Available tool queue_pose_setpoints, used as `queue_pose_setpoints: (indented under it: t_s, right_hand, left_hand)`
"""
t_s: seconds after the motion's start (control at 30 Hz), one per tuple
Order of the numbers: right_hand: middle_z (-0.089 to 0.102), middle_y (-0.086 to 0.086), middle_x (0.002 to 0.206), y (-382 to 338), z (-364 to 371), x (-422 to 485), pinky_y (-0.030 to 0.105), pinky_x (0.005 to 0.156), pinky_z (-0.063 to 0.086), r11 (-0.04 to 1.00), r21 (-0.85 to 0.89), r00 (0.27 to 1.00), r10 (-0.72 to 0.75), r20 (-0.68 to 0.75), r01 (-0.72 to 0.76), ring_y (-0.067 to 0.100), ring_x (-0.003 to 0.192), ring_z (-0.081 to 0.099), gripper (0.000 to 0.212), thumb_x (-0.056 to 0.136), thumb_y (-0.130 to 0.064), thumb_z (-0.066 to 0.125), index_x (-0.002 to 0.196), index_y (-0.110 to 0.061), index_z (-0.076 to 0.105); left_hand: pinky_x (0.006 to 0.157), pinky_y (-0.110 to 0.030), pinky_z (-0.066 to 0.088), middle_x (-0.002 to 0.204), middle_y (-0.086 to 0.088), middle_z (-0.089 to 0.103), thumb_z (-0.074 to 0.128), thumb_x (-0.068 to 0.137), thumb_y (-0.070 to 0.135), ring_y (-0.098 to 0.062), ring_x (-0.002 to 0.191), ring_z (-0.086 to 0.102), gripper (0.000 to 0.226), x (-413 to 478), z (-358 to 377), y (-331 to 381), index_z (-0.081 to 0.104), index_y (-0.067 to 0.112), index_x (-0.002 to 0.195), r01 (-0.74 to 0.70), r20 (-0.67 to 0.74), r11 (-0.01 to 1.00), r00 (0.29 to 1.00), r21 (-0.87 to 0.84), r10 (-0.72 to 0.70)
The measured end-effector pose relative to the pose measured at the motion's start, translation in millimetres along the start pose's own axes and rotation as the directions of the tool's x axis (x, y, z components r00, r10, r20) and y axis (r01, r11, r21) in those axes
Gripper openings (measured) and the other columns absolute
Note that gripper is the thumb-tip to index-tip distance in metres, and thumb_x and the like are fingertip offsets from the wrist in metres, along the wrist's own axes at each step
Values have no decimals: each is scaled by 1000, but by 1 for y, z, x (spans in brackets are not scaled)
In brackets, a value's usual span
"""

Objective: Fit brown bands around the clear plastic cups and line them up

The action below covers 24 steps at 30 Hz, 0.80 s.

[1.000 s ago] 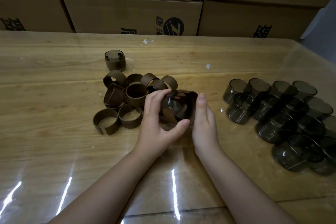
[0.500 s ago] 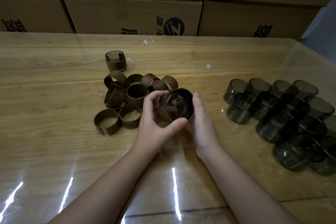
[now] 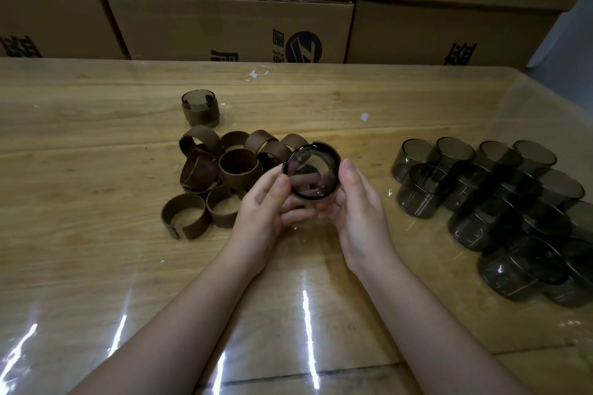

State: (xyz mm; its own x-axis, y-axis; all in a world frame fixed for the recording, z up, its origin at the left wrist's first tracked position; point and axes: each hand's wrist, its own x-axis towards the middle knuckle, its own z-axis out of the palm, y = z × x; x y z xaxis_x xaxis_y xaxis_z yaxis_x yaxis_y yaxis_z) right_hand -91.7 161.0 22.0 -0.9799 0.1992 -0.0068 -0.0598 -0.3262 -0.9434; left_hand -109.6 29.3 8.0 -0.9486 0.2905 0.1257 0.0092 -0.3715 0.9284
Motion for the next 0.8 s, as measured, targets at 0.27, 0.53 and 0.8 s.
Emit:
queue_pose_setpoints:
  t_s: [0.27,0.53,0.8]
  right_hand:
    - [70,-2,92,-2,-1,4,16,52,41,993,109,997,48,58,-54,2,65,56,77,74,-56,64,132,-7,55]
    - [67,2,93,-6,-3,5,15,55,46,871,441,966,129,224,-218,4,63,52,59,80,-26,60,137,-12,51]
    - [71,-4,88,-18,-18,9,22,75,54,974,226,985,-7,173,-32,6,78,66,52,76,-31,70,126,-25,55]
  left_hand:
    - [92,-43,52,126,-19,62,73,68,63,-38,114,60,89,1,0,1,48,9,134,62,11,996,998,-61,-62]
    - [87,-35,54,126,-11,63,74,69,61,-29,116,61,66,5,-4,-3,61,26,123,89,74,989,994,-117,-81]
    - [72,-26,55,117,-7,66,58,80,47,-20,96,66,53,2,4,-6,55,21,126,5,15,991,1000,131,-7]
